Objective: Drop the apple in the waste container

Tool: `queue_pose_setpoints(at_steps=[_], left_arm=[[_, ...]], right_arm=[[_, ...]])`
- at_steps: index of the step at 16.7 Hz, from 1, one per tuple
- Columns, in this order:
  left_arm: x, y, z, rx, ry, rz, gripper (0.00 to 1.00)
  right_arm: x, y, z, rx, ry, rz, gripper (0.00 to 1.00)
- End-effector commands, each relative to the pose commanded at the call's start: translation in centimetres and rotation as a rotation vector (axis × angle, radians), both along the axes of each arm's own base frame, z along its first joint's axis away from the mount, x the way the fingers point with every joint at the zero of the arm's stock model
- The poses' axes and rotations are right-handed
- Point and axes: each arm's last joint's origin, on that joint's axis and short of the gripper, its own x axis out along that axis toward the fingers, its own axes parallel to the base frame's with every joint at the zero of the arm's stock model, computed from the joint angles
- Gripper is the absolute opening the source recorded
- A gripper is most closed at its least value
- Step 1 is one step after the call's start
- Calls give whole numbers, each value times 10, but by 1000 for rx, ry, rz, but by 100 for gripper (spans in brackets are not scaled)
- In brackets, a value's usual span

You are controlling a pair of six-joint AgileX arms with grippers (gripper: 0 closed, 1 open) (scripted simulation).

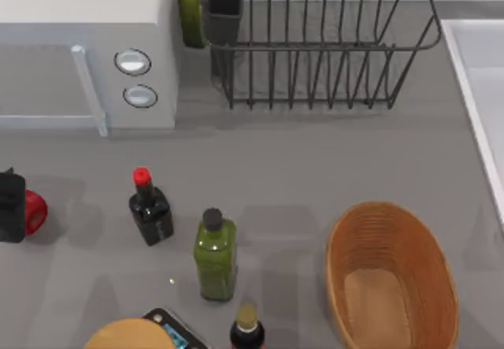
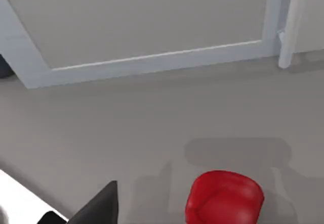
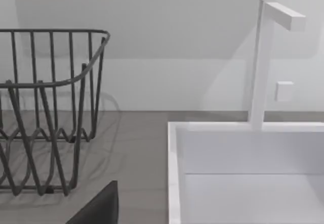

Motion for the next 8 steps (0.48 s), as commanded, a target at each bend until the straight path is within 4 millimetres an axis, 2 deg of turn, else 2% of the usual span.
queue_pose_setpoints(at_steps=[3,8], left_arm=[[42,0,2,50,293,-45,100],[108,0,-17,106,703,-141,100]], right_arm=[[0,0,0,0,0,0,100],[0,0,0,0,0,0,100]])
